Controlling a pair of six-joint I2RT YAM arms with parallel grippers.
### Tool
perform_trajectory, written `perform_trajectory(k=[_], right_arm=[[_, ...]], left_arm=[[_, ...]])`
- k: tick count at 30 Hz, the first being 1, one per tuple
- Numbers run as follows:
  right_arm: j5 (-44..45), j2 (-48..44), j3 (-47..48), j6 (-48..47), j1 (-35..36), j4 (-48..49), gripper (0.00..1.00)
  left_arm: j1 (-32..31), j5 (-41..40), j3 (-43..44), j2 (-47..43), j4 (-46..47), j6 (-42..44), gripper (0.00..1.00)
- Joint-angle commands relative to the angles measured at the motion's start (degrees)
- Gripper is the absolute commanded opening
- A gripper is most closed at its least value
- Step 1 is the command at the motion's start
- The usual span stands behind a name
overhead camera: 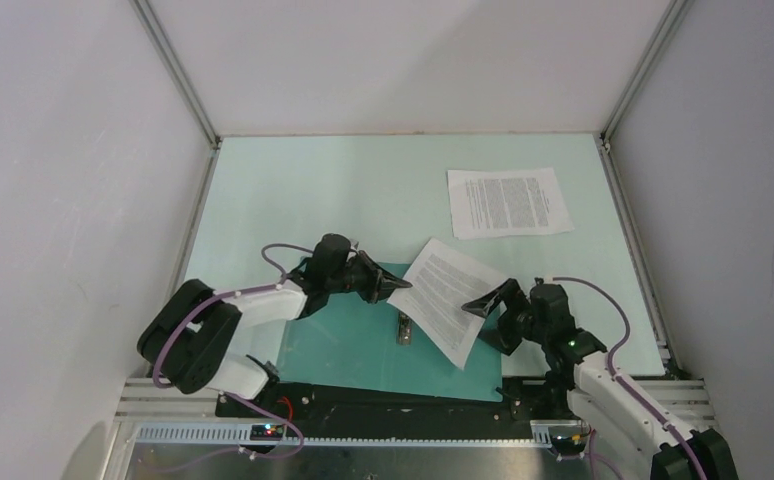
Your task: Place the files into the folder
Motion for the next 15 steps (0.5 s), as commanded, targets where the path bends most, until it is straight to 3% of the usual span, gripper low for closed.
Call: perform_trajectory(k=[1,8,12,15], right_arm=[[4.1,-0.6,-2.4,7.1,3.2,2.1,0.97],[14.5,-8.6,-5.1,17.5,14.0,-1.2,0.98],[18.1,-7.0,-8.2,19.6,16.2,7.1,0.98],[19.6,-4.3,-11.8,20.6,16.5,21.4,0.98]], left_arm=[[0.7,1.2,-1.3,-3.1,0.9,-1.8,0.00],[1.5,0.8,-1.7,-6.1,0.9,-3.9,0.00],[1.5,1.3,-2.1,-7.4,0.9,-4.2,0.00],[1.6,2.0,-3.7,-7.8,0.8,-3.8,0.00]])
